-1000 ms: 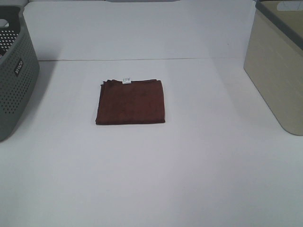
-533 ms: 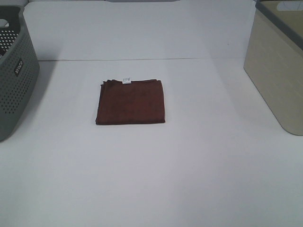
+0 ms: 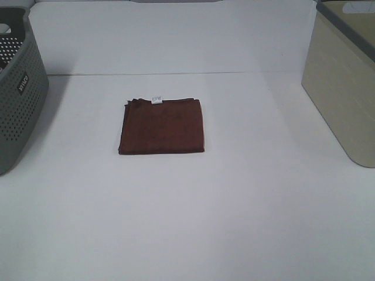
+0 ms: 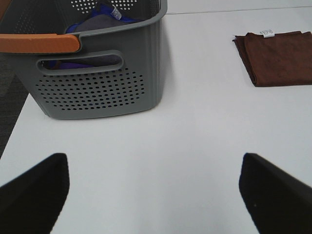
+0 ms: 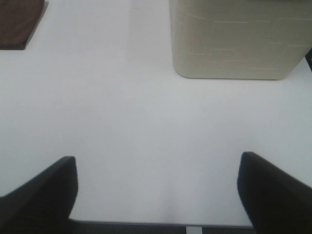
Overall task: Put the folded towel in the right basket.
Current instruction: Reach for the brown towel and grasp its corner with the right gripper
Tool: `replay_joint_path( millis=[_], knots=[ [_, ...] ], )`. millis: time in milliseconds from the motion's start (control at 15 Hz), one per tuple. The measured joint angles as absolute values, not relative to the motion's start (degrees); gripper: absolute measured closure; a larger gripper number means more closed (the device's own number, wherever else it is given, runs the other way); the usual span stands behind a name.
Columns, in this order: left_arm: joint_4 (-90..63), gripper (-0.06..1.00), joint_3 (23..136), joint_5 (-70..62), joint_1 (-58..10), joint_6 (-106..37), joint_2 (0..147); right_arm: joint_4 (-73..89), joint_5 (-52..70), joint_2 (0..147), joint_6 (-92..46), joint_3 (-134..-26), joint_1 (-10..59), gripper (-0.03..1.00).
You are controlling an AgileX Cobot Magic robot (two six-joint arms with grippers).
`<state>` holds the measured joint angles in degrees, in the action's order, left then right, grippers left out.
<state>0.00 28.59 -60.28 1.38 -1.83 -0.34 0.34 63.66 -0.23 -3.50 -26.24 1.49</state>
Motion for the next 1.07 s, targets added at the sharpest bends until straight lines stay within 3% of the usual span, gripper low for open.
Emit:
replay_joint_path(
  millis=[1067],
  knots=[
    [0.0, 0.06, 28.6, -60.3, 1.4, -1.8, -0.3, 0.3, 63.7, -0.2, -3.5, -26.2, 1.5, 0.11]
  ],
)
